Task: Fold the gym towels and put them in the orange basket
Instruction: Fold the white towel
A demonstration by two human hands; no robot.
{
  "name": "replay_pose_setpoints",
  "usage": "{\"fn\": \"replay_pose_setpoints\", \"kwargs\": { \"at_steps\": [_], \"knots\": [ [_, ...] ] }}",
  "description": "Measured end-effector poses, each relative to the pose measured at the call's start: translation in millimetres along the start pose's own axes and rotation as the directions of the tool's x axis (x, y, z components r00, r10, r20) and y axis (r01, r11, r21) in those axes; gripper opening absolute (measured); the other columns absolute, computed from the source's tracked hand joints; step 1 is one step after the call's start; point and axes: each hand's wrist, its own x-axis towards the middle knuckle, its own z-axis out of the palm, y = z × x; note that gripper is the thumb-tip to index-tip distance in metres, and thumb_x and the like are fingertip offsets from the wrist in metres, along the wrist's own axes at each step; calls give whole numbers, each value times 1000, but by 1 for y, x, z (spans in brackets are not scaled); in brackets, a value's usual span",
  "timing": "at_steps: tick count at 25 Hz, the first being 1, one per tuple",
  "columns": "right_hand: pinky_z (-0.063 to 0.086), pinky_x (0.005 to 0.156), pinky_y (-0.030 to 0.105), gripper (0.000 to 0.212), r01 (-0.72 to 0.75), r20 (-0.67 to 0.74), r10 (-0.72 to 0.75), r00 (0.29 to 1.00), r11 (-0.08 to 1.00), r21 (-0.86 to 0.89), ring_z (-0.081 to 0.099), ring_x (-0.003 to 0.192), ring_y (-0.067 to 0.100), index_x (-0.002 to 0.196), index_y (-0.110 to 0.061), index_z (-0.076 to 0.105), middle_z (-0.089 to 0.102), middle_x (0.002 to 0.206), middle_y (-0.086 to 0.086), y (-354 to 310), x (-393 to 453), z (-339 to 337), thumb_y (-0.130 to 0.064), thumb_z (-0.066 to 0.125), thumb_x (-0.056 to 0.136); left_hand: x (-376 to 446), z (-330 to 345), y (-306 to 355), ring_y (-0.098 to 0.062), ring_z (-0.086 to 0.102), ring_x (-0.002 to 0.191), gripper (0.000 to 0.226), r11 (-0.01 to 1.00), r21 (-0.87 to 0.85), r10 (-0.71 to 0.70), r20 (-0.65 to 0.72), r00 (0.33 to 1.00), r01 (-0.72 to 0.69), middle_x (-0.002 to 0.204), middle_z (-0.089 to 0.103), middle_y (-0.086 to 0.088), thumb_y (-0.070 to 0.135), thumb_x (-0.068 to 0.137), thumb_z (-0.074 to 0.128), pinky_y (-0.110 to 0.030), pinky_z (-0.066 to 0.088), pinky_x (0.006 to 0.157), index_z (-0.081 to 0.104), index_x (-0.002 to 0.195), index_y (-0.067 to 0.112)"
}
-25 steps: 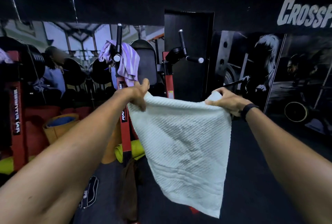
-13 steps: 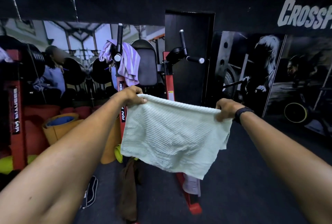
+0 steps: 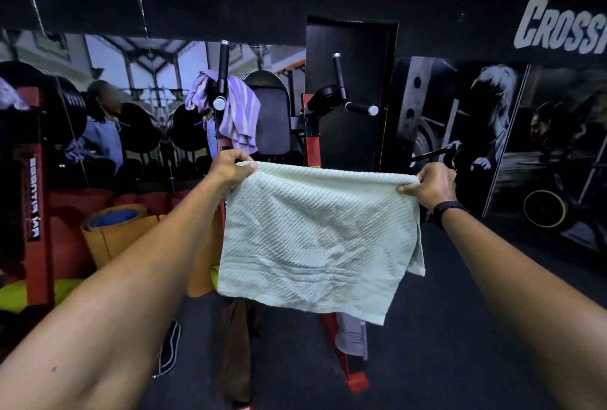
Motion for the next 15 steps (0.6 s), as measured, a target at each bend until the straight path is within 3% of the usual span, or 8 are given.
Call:
{"fn": "replay_pose_setpoints", "kwargs": {
  "at_steps": [3,7,8,11,13,15],
  "knots": [
    [34,64,31,33,50,-54,-59,997,988,-146,56,82,28,80,-6,58,56,81,5,-2,0,2,-33,78,79,3,-4,-7,-25,55,73,19,998,-57,-36,-27,999,34,81,61,-13,21,80,75,-36,46,68,62,66,19],
    [42,81,39,44,5,-46,-13,999,984,-180,56,107,40,112,-4,55,58,113,21,-5,4,8,-45,52,95,-1,-5,0,-18,53,69,25,1000,1,-9,-120,993,10,77,60,-7,24,80,77,-29,44,67,57,64,21],
    [41,81,39,44,-22,-21,20,1000,992,-124,56,105,39,110,-3,53,58,110,21,-3,7,10,-44,50,96,-2,-5,2,-16,52,68,26,1000,31,7,-128,992,-3,76,59,-4,23,80,76,-26,43,67,56,63,21],
    [37,72,32,29,-72,110,53,992,981,179,52,73,25,80,-11,45,51,83,10,2,18,12,-33,59,93,-6,-7,5,-14,56,68,22,999,39,12,-83,996,-9,80,61,-8,15,83,74,-24,45,63,59,66,19],
    [49,71,35,30,-151,243,66,968,925,348,57,78,21,89,-14,47,55,94,11,4,25,9,-17,76,81,-10,-10,8,-5,56,49,19,999,-35,-38,-19,999,37,78,60,-11,3,83,71,-19,46,49,61,70,13],
    [59,73,34,45,-196,345,36,938,876,442,62,83,25,104,-14,52,56,100,13,3,22,2,0,81,72,-13,-15,10,1,55,40,11,994,-68,-78,51,996,82,76,60,-8,-6,81,70,-14,47,45,65,79,3]
  ]
}}
